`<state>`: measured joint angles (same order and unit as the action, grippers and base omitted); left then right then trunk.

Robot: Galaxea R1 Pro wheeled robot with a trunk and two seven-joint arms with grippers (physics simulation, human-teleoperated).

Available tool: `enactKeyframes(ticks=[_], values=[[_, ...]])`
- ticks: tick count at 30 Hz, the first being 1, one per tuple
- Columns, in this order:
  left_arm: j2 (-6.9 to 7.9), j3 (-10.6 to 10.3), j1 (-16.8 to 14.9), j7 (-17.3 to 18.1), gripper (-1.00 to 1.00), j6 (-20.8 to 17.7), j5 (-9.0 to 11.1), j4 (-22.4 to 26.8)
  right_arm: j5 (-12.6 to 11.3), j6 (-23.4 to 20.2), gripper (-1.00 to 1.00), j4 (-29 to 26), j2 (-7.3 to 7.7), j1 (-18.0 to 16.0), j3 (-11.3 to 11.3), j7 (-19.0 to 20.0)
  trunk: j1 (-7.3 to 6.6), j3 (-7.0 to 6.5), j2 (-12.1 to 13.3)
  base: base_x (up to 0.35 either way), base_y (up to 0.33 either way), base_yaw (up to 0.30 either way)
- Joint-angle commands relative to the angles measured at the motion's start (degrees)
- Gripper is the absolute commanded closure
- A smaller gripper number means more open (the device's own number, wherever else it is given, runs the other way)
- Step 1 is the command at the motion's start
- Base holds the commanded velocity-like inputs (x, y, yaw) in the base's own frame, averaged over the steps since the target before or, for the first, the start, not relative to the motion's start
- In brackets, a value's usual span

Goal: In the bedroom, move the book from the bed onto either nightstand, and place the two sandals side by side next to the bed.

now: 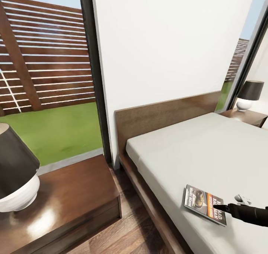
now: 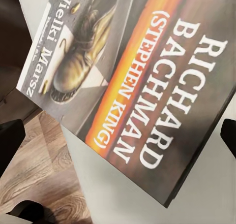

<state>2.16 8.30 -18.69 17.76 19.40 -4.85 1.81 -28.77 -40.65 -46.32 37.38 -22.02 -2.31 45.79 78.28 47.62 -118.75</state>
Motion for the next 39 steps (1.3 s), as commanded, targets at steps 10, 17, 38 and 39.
enactKeyframes(ticks=[10,17,38,39], values=[[0.01,0.49,-0.04,0.17,-1.0,0.19,-0.51,-0.05,-0.41,-0.34,-1.0,0.0,0.06,-0.04,-0.15,-0.09,-0.01,0.05,-0.03,0.0,0.0,0.0],[0.02,0.49,-0.04,0.17,-1.0,0.19,-0.51,-0.05,-0.41,-0.35,-1.0,0.0,-0.01,-0.06,-0.15,-0.09,-0.01,0.05,-0.03,0.0,0.0,0.0],[-0.02,0.49,-0.04,0.17,-1.0,0.19,-0.51,-0.05,-0.41,-0.38,-1.0,-0.41,-0.11,-0.04,-0.15,0.0,-0.01,-0.1,-0.03,0.0,0.0,-0.047],[-0.02,0.49,-0.04,0.17,-1.0,0.19,-0.51,-0.05,-0.43,-0.37,-1.0,-0.42,-0.11,-0.04,-0.15,0.0,-0.01,-0.1,-0.03,0.0,0.0,0.0]])
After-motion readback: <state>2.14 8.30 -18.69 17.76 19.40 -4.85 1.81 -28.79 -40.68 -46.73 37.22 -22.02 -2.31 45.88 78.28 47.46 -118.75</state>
